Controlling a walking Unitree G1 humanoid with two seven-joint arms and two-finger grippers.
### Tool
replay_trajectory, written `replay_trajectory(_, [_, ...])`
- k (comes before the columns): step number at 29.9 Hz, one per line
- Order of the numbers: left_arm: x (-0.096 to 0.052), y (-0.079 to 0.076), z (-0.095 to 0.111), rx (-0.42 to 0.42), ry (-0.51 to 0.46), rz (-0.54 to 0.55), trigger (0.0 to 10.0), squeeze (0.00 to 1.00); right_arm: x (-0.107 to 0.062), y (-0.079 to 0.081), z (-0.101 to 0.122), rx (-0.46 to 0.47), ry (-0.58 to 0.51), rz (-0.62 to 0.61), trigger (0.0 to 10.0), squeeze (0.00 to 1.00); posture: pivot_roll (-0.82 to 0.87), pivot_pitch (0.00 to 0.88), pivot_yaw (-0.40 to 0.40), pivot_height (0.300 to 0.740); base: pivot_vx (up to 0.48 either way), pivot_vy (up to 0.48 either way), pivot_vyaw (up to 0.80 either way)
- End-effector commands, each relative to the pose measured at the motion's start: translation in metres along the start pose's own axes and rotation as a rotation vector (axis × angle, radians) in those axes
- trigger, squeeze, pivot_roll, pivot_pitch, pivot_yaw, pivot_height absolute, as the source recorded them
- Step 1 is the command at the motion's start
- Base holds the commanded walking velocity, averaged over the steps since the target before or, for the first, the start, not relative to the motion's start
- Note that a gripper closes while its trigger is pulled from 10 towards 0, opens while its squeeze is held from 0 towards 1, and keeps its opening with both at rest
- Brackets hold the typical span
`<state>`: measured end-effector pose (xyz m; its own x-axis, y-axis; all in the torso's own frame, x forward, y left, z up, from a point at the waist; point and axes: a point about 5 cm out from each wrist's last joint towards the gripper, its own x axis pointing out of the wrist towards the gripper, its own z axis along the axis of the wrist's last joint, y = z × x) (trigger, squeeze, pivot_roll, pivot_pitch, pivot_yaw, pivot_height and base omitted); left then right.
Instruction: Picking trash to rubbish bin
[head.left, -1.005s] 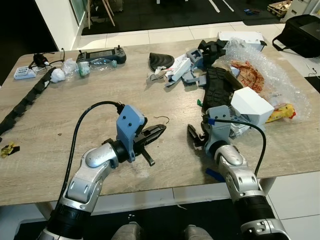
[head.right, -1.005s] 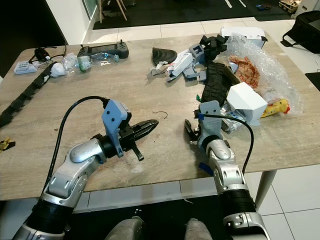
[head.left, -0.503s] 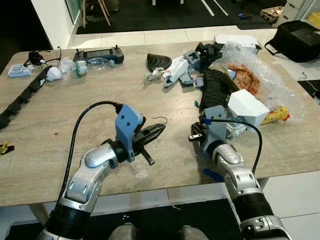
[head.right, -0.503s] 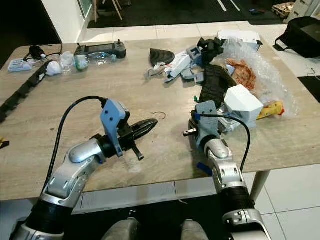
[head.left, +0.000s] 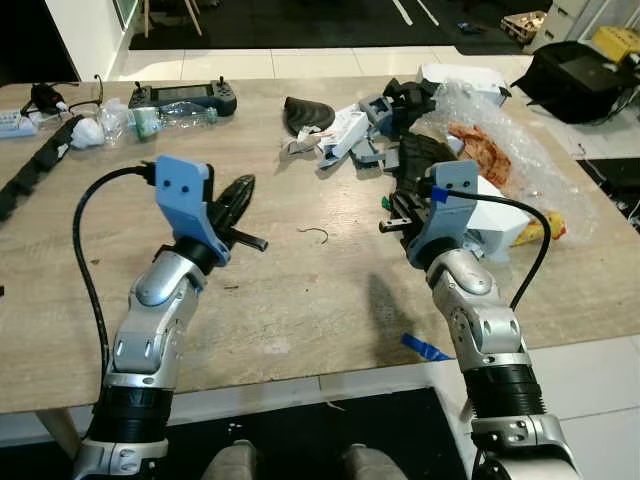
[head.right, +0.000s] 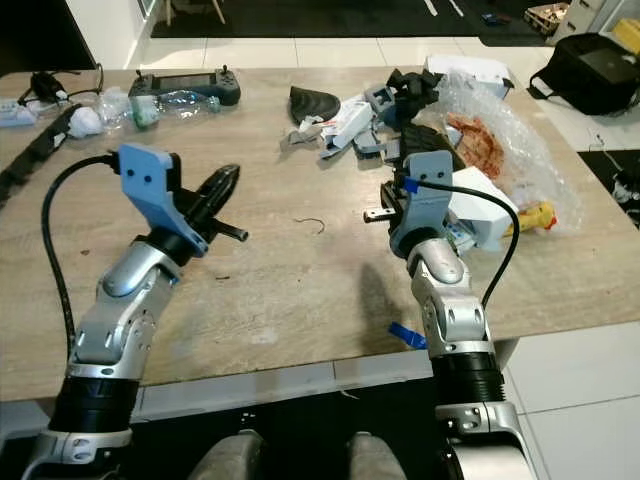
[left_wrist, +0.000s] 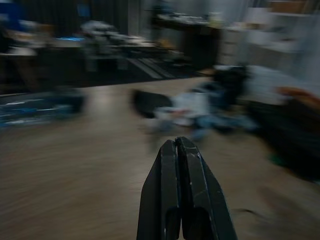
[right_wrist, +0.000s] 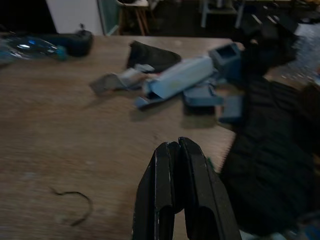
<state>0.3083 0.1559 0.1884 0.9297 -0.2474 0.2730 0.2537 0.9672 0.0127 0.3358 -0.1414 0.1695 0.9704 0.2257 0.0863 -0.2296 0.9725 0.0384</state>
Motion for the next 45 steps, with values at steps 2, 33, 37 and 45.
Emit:
replay_trajectory(2, [-0.01,0.013,-0.013,0.055,0.031,0.162,10.0,0.0,0.003,0.001,0.003,-0.008,-0.04,0.003,10.0,0.0,-0.04,0.077,-0.07,0.74,0.0,0.0,0.0])
replay_trajectory(33, [0.012,0.02,-0.02,0.093,0.04,0.257,10.0,0.0,0.004,-0.009,-0.015,-0.107,-0.055,-0.136,10.0,0.0,-0.03,0.0,-0.007,0.74,0.0,0.0,0.0])
replay_trajectory(37, [0.013,0.013,-0.028,0.123,0.097,0.205,10.0,0.0,0.004,-0.007,-0.022,-0.04,-0.046,-0.144,10.0,0.0,-0.01,0.0,-0.015,0.74,0.0,0.0,0.0])
replay_trajectory(45, [0.014,0.007,-0.029,0.106,0.086,0.194,10.0,0.0,0.001,-0.003,-0.029,-0.021,-0.041,-0.135,10.0,0.0,-0.01,0.0,-0.034,0.74,0.0,0.0,0.0])
